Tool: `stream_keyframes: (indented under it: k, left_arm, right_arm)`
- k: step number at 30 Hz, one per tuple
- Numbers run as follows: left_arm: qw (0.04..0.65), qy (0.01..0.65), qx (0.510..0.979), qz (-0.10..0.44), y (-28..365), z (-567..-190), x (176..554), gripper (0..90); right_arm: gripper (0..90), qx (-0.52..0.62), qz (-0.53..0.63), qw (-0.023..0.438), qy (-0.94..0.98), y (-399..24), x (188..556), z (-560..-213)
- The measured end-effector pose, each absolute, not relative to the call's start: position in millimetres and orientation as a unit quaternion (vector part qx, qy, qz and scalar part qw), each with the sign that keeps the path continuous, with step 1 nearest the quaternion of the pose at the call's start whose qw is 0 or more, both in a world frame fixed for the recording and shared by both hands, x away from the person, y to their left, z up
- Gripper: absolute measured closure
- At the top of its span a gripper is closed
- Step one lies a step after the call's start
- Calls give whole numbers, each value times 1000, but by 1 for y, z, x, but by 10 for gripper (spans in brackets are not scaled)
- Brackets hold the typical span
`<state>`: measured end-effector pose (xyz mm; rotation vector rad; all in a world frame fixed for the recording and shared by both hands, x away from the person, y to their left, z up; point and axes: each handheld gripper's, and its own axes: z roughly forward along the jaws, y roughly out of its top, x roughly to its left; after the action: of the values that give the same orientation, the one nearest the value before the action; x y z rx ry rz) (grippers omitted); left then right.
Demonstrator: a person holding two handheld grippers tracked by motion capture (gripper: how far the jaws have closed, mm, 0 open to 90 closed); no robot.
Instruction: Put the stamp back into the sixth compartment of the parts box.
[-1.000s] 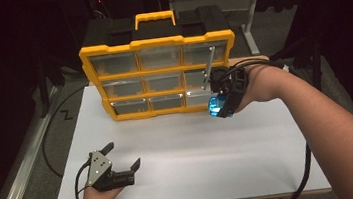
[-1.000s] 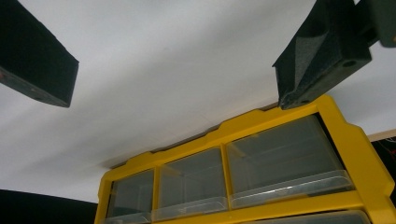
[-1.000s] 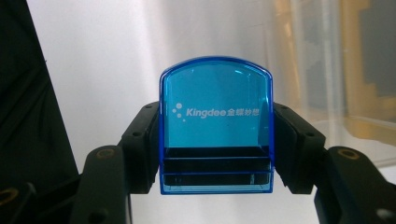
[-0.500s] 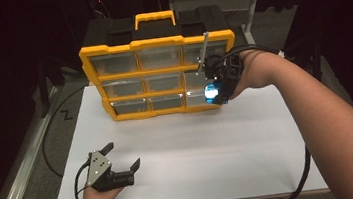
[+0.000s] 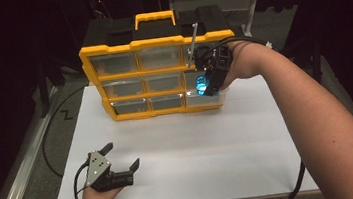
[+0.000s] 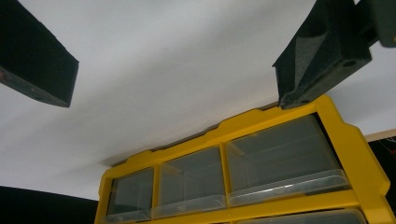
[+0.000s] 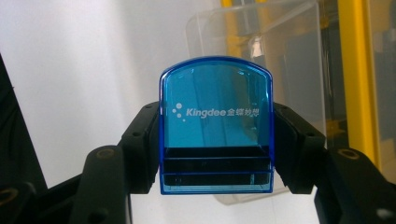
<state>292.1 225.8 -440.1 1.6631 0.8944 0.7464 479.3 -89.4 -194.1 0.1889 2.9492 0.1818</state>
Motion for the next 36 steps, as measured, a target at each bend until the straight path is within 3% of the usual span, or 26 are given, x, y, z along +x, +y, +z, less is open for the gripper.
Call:
stream_keyframes:
  k: [36]
  left_arm:
    - [524, 372, 701, 310, 225, -442, 293, 3]
  right_arm:
    - [433, 96, 66, 110, 987, -88, 511, -199]
